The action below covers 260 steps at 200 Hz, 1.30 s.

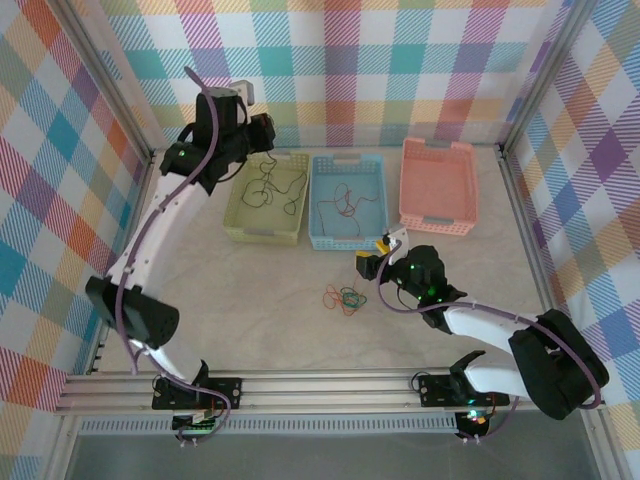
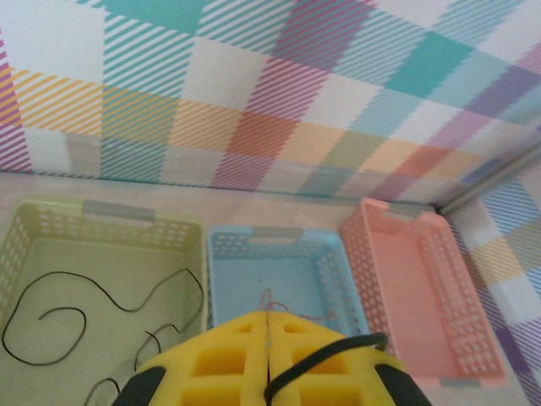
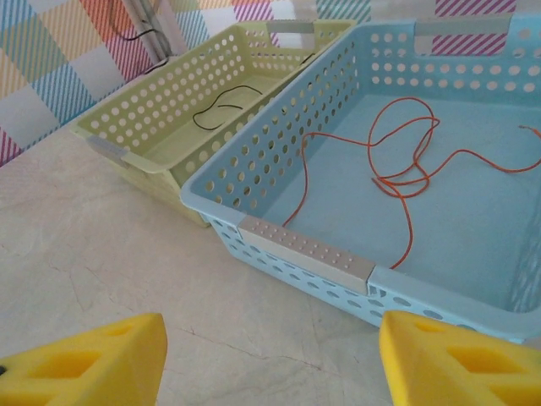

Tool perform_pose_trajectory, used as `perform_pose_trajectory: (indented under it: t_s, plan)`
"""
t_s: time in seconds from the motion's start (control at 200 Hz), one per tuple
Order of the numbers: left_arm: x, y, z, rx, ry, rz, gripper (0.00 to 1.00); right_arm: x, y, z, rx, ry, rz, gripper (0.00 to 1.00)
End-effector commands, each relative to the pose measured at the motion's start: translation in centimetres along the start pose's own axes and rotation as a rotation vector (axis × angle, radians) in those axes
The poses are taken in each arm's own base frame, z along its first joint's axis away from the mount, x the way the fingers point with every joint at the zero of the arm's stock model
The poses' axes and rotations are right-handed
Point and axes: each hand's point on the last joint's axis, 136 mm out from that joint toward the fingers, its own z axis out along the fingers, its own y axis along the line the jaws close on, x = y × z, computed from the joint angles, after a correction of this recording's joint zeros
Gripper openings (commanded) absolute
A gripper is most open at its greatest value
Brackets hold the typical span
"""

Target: Untangle the cables

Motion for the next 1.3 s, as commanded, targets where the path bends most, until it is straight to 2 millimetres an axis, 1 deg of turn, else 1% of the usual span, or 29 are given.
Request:
perform_pose_trajectory:
  t_s: [0.0,0.065,0.095,0.14,0.195,0.3,0.41,0.445,0.52,0.575,0.62,0.65,0.69,0.755,0.785,0.845,0.91,0.975,1.01,1.1,1.205,1.295]
  plan:
    - [-0.9,1.4,2.8,-0.020,-0.001,-0.025,0.00,-2.2,0.9,0.3,-0.041,-0.062,-0.011,0.67]
    - [-0.2,2.6,5.0,-0.039,0.036,-0.023,0.00,-2.2,1.0,0.3,-0.048,-0.060,-0.011,0.67]
    - [0.0,3.1,5.8,-0.049,0.047,-0.028,0.00,-2.2,1.0,0.3,-0.051,-0.059,-0.013,0.67]
    - [0.9,4.2,7.1,-0.069,0.075,-0.042,0.00,-2.2,1.1,0.4,-0.055,-0.058,-0.013,0.67]
    - [2.2,5.4,8.6,-0.085,0.109,-0.059,0.00,-2.1,1.2,0.5,-0.060,-0.051,-0.013,0.67]
    - [5.5,7.9,10.9,-0.140,0.170,-0.088,0.00,-2.1,1.3,0.7,-0.069,-0.046,-0.012,0.67]
    - [8.9,10.9,12.4,-0.213,0.216,-0.131,0.00,-2.0,1.4,0.7,-0.069,-0.040,-0.014,0.67]
    - [9.9,11.6,12.7,-0.221,0.233,-0.147,0.00,-2.0,1.4,0.7,-0.069,-0.040,-0.015,0.67]
    - [11.8,12.5,13.3,-0.227,0.265,-0.163,0.00,-1.9,1.4,0.8,-0.071,-0.036,-0.015,0.67]
    - [12.9,12.8,13.5,-0.231,0.285,-0.172,0.00,-2.0,1.4,0.8,-0.074,-0.036,-0.013,0.67]
    - [13.4,12.8,13.6,-0.225,0.300,-0.177,0.04,-1.9,1.5,0.9,-0.076,-0.034,-0.014,0.67]
    - [13.5,12.8,13.5,-0.222,0.303,-0.183,0.10,-1.9,1.5,0.9,-0.077,-0.033,-0.014,0.67]
    - [13.6,12.6,13.3,-0.218,0.307,-0.191,0.21,-1.9,1.5,0.9,-0.077,-0.032,-0.014,0.67]
    - [13.0,11.9,12.5,-0.193,0.297,-0.195,0.23,-1.9,1.5,0.9,-0.076,-0.030,-0.015,0.67]
    - [12.5,11.5,12.0,-0.181,0.286,-0.200,0.26,-2.0,1.5,0.9,-0.077,-0.033,-0.015,0.67]
    - [11.4,10.6,10.5,-0.159,0.257,-0.203,0.34,-1.9,1.6,0.9,-0.078,-0.031,-0.016,0.67]
    - [10.2,9.5,8.6,-0.133,0.224,-0.202,0.48,-1.9,1.6,0.9,-0.078,-0.030,-0.016,0.67]
    - [9.4,8.0,6.6,-0.097,0.199,-0.194,0.55,-1.9,1.7,0.9,-0.081,-0.030,-0.018,0.67]
    - [9.1,7.3,5.5,-0.081,0.185,-0.184,0.57,-1.9,1.7,0.9,-0.081,-0.030,-0.019,0.67]
    - [9.0,5.7,2.9,-0.046,0.161,-0.177,0.61,-1.8,1.7,0.9,-0.080,-0.030,-0.023,0.67]
    - [9.4,4.1,-0.2,0.010,0.134,-0.172,0.63,-1.9,1.7,0.8,-0.079,-0.031,-0.028,0.67]
    - [10.1,3.3,-2.8,0.013,0.111,-0.129,0.63,-1.8,1.8,0.8,-0.081,-0.031,-0.031,0.67]
